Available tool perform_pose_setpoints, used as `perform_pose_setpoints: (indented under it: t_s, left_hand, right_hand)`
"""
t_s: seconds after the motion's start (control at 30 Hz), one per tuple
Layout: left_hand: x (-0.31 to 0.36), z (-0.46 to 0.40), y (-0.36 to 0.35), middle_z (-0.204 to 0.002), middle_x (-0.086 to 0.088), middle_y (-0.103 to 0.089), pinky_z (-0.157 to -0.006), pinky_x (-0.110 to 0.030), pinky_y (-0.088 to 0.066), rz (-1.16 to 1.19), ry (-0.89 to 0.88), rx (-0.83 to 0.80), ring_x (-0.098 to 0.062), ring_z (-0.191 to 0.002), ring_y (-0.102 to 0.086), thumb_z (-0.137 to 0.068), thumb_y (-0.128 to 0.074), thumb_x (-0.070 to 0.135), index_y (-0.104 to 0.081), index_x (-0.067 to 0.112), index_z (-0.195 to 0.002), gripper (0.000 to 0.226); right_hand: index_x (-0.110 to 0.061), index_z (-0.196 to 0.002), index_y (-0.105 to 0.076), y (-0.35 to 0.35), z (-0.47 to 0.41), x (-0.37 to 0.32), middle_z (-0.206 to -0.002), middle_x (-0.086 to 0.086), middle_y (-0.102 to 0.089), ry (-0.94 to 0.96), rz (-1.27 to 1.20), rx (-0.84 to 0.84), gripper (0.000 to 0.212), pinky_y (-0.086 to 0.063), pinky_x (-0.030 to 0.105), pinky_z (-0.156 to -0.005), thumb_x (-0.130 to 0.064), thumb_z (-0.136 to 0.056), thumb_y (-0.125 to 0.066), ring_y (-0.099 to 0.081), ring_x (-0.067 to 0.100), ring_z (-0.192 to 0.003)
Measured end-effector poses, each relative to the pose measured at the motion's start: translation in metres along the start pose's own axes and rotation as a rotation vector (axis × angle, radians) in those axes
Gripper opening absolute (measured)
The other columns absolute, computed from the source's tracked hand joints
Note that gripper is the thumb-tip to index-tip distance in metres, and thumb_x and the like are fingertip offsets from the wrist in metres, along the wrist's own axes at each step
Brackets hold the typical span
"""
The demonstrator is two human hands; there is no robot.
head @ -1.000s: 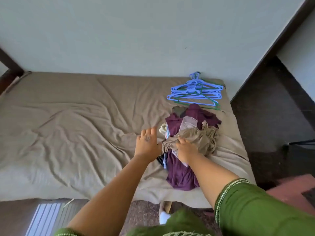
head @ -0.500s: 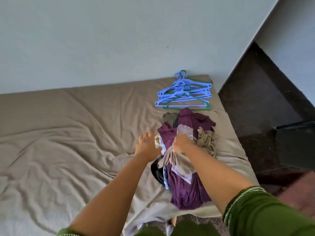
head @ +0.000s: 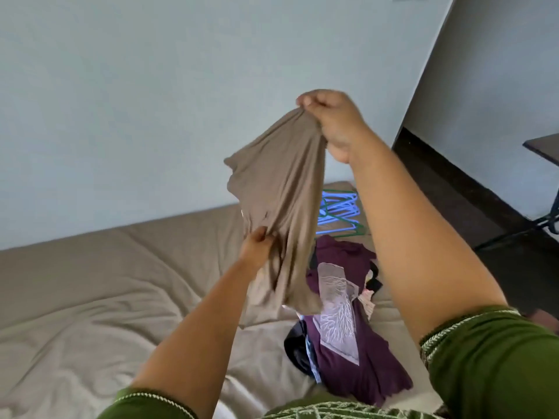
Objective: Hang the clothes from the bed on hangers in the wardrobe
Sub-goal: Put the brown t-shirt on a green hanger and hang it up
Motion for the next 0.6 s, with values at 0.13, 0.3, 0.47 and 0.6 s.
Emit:
perform_pose_setpoints:
  t_s: [0.13, 0.3, 0.47, 0.6]
  left_hand:
    - [0.074, 0.01, 0.057, -0.084, 0.0, -0.054, -0.073, -0.026, -0.04, 0.147, -0.133, 0.176, -0.016, -0.082, -0.048, -0.101, -0.045, 0.024, -0.052, 0.02, -0.088, 0.015]
    - [0.166, 0.032, 0.116, -0.076, 0.005, -0.047, -0.07, -0.026, -0.037, 0.169, -0.374, 0.292, -0.012, -0.076, -0.045, -0.099, -0.048, 0.022, -0.046, 0.018, -0.081, 0.019]
    - [0.238, 0.069, 0.116, -0.08, 0.001, -0.055, -0.071, -0.021, -0.041, -0.009, -0.625, 0.182, -0.005, -0.072, -0.05, -0.1, -0.047, 0.017, -0.051, 0.013, -0.088, 0.013]
    - [0.241, 0.088, 0.076, -0.093, -0.015, -0.06, -0.07, -0.031, -0.043, -0.012, -0.553, -0.367, -0.02, -0.084, -0.054, -0.096, -0.052, 0.021, -0.056, 0.012, -0.107, 0.015]
  right_hand:
    - [-0.007, -0.094, -0.071, 0.044, -0.007, -0.02, -0.095, 0.002, -0.069, 0.119, 0.217, 0.229, 0.017, -0.044, 0.018, -0.082, -0.007, -0.095, -0.054, -0.06, 0.003, -0.084]
    - [-0.014, -0.097, -0.073, 0.036, -0.004, 0.049, -0.098, 0.008, -0.07, -0.062, 0.596, 0.213, 0.024, -0.046, 0.025, -0.084, -0.004, -0.091, -0.053, -0.063, 0.022, -0.093]
    - [-0.026, -0.142, -0.041, -0.064, 0.028, 0.086, -0.109, -0.002, -0.051, -0.158, 0.577, -0.315, 0.079, -0.045, 0.028, -0.095, -0.01, -0.075, -0.079, -0.051, 0.013, -0.104]
    - [-0.004, -0.136, -0.047, -0.138, 0.062, 0.072, -0.126, 0.002, -0.053, -0.123, 0.32, -0.535, 0.051, -0.046, 0.028, -0.099, -0.008, -0.089, -0.067, -0.05, 0.014, -0.121]
Point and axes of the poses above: each hand's wrist, its own z-axis away from the middle knuckle, its own y-axis out of the back of the hand, x = y × z, the point moved 9 cm from there along -z, towards the middle knuckle
